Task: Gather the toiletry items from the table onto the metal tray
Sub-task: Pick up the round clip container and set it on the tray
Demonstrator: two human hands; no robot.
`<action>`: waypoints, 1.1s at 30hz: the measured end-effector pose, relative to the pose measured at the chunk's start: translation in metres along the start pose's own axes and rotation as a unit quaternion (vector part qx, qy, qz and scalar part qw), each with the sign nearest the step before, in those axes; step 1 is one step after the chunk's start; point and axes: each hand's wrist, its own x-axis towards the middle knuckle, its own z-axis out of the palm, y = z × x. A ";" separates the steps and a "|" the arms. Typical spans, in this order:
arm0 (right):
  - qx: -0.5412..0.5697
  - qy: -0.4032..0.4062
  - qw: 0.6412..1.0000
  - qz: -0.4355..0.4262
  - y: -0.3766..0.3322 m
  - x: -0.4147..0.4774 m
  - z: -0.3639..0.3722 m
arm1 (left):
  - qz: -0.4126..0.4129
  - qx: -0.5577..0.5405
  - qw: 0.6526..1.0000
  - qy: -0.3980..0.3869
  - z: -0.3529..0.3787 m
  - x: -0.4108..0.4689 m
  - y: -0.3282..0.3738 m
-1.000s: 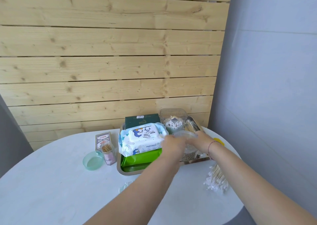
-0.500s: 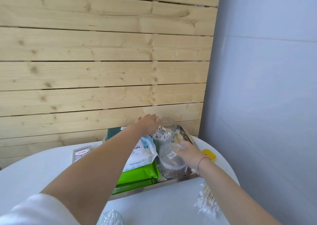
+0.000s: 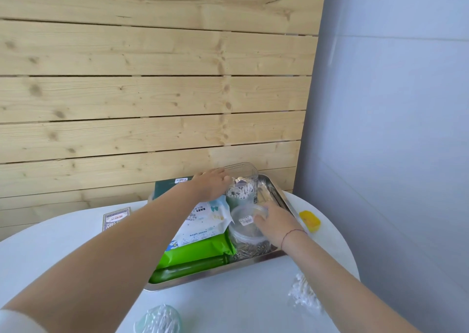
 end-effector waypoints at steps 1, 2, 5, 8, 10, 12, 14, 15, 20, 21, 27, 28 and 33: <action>-0.007 0.015 1.000 -0.005 -0.002 -0.002 0.003 | 0.006 0.014 1.000 0.000 0.000 0.000 0.000; -0.007 0.025 1.000 -0.006 -0.004 -0.005 0.007 | 0.012 0.031 0.999 -0.001 0.000 -0.001 0.001; -0.016 0.038 0.999 -0.013 -0.007 -0.013 0.019 | 0.033 0.080 0.996 -0.010 0.000 -0.003 0.003; -0.027 0.044 0.999 -0.016 -0.008 -0.016 0.025 | 0.041 0.088 0.995 -0.019 -0.002 -0.005 0.003; -0.027 0.046 0.998 -0.017 -0.008 -0.017 0.027 | 0.041 0.093 0.995 -0.022 -0.003 -0.007 0.004; -0.014 0.050 0.998 -0.023 -0.009 -0.017 0.028 | 0.046 0.102 0.993 -0.026 -0.004 -0.007 0.004; 0.011 0.054 0.998 -0.029 -0.009 -0.017 0.029 | 0.052 0.114 0.992 -0.030 -0.004 -0.009 0.005; 0.018 0.053 0.998 -0.029 -0.009 -0.017 0.030 | 0.056 0.120 0.991 -0.030 -0.004 -0.009 0.005; 0.022 0.062 0.997 -0.034 -0.009 -0.019 0.032 | 0.057 0.141 0.988 -0.032 -0.005 -0.011 0.006; 0.017 0.063 0.997 -0.038 -0.009 -0.020 0.033 | 0.057 0.145 0.987 -0.033 -0.006 -0.012 0.006; 0.014 0.053 0.997 -0.052 -0.010 -0.021 0.036 | 0.068 0.198 0.977 -0.038 -0.009 -0.018 0.010; 0.012 0.051 0.997 -0.050 -0.010 -0.021 0.036 | 0.066 0.196 0.978 -0.038 -0.009 -0.018 0.010; -0.003 0.033 0.999 -0.037 -0.006 -0.023 0.031 | 0.075 0.222 0.971 -0.046 -0.011 -0.022 0.011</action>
